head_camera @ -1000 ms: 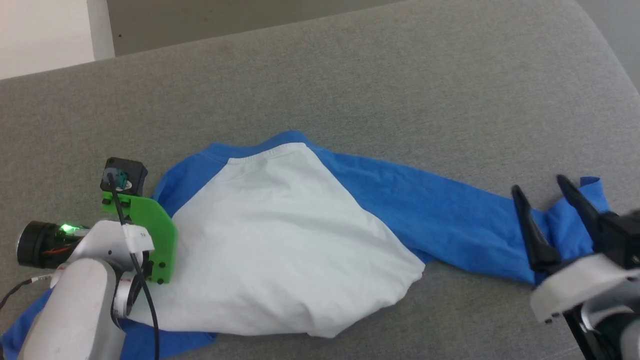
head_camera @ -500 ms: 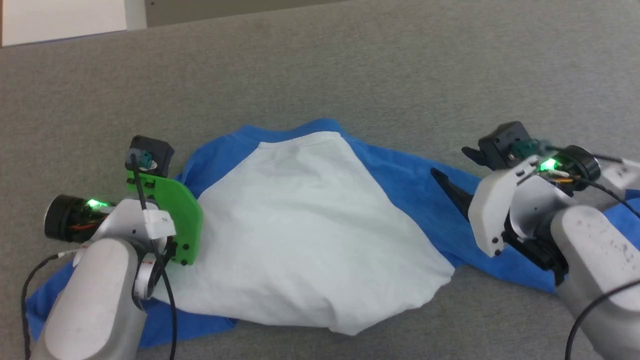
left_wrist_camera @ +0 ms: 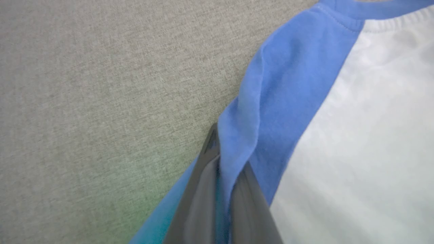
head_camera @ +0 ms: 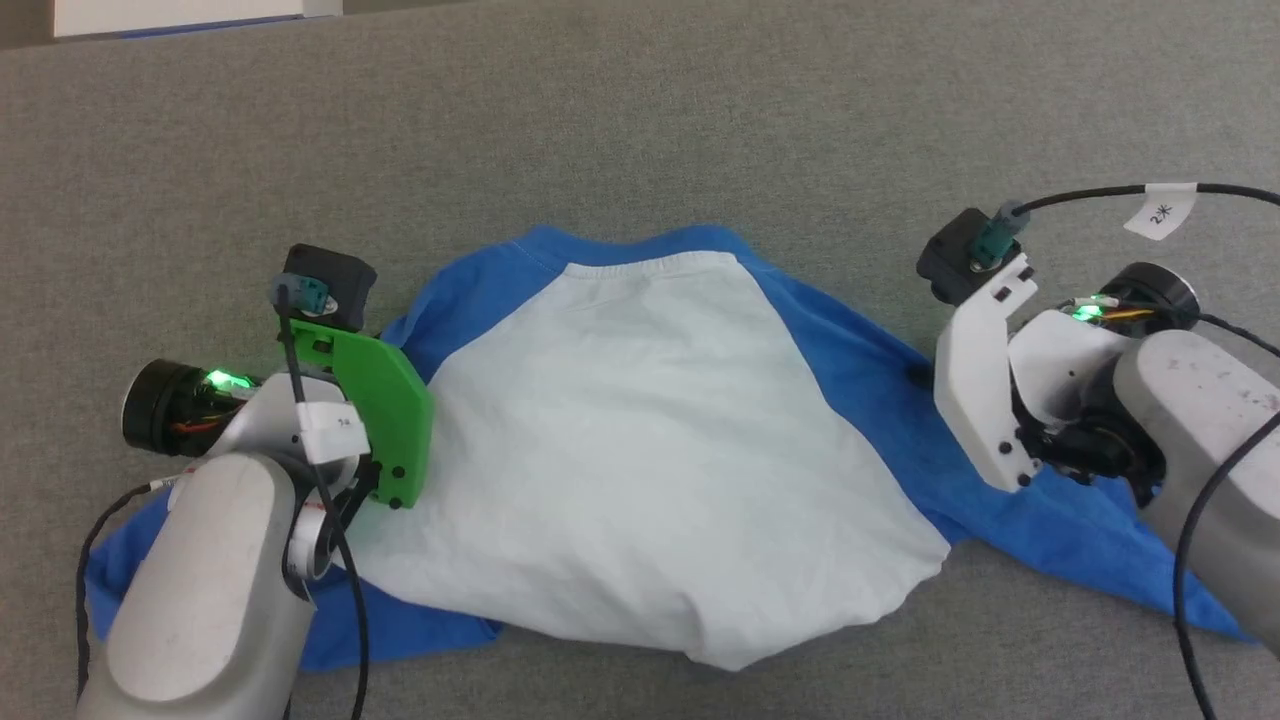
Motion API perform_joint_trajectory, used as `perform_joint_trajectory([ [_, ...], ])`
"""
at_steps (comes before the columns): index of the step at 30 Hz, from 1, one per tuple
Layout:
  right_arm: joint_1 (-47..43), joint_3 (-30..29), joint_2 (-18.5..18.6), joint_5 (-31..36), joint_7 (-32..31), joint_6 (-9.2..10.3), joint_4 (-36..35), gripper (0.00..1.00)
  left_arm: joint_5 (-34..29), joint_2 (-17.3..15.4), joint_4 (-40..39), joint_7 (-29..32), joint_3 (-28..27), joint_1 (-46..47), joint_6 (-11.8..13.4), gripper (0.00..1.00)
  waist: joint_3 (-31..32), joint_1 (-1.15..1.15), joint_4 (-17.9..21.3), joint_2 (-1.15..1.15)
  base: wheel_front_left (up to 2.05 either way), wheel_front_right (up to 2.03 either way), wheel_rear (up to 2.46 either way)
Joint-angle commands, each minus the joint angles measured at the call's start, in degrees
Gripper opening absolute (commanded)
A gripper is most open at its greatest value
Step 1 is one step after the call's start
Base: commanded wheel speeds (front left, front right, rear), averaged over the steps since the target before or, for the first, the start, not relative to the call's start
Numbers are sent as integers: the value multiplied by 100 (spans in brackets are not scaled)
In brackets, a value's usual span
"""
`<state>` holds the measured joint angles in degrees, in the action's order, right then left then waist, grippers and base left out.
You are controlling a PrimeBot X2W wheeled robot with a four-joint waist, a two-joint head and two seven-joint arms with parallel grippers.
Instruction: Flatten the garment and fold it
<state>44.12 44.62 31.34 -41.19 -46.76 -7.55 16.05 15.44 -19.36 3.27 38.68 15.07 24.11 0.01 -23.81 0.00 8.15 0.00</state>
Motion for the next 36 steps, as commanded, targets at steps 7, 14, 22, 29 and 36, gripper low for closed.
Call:
perform_joint_trajectory([
  [7, 378, 178, 568, 145, 308, 6, -551, 0, 240, -374, -424, 134, -84, 286, -392, 0, 27, 0, 17, 0, 0, 0, 0],
  [14, 1562, -10, 914, 609, 831, 6, -620, 0, 87, -897, -781, 175, -131, 1585, -611, 0, -179, 0, -48, 0, 0, 0, 0],
  [22, 3162, -462, 918, 1275, 1232, 6, -166, 0, -261, -1051, -303, -215, -111, 3487, -671, 0, -621, 0, -70, 0, 0, 0, 0],
  [29, 4480, -1002, 735, 2043, 1786, 6, 369, 0, -717, -1101, 229, -1083, -396, 4970, -333, 0, -1004, 0, -31, 0, 0, 0, 0],
  [36, 5384, -1751, 308, 3083, 2691, 6, 770, 0, -1119, -1050, 634, -2386, -607, 6125, 171, 0, -1153, 0, 9, 0, 0, 0, 0],
])
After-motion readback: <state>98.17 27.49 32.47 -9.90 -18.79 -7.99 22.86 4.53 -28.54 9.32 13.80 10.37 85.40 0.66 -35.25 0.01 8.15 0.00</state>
